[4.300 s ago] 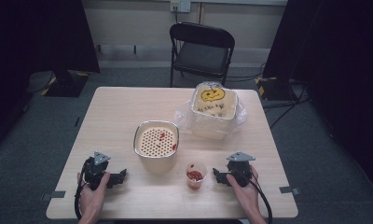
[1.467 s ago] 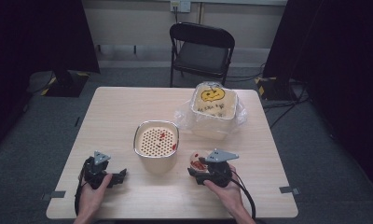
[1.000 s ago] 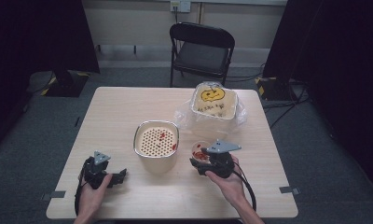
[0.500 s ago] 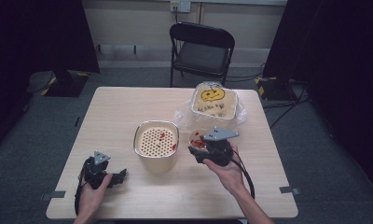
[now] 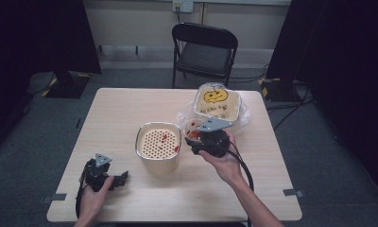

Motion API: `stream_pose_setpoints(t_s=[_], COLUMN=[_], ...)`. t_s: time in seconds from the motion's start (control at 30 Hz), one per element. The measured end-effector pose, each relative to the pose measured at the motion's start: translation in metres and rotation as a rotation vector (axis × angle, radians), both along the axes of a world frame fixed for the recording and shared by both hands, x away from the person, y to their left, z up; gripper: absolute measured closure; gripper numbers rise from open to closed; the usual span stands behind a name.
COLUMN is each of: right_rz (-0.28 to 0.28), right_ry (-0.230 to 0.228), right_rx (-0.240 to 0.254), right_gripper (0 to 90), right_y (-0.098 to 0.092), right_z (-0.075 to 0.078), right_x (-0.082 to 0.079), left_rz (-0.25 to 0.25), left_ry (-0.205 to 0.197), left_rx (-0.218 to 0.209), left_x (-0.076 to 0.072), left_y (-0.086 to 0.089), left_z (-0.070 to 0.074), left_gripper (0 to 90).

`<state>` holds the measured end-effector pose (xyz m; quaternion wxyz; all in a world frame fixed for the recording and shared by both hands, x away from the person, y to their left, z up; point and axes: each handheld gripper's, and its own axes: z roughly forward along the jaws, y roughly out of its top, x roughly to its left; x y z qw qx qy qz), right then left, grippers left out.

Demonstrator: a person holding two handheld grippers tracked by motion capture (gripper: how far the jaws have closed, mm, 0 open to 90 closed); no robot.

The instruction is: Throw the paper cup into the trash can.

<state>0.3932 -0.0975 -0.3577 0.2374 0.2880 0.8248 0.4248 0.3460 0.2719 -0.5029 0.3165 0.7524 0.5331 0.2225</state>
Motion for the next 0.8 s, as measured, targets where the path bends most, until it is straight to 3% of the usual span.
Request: stream_pose_setpoints(t_s=[0.1, 0.5, 0.67, 0.8], right_rz=[0.000, 0.017, 0.009, 0.009], right_ry=[-0.009, -0.073, -0.131, -0.150], right_rx=[-0.011, -0.132, -0.239, -0.277], right_gripper=[42.2, 43.2, 43.4, 43.5], right_y=[0.003, 0.026, 0.038, 0.044], right_z=[0.001, 0.017, 0.023, 0.025], right_x=[0.001, 0.007, 0.012, 0.015], left_rz=[0.000, 0.000, 0.000, 0.000], left_ry=[0.000, 0.000, 0.000, 0.000], left_rx=[0.000, 0.000, 0.001, 0.000], left_x=[0.000, 0.000, 0.000, 0.000], left_y=[0.000, 0.000, 0.000, 0.000], left_z=[0.000, 0.000, 0.000, 0.000], left_gripper=[0.0, 0.0, 0.0, 0.0])
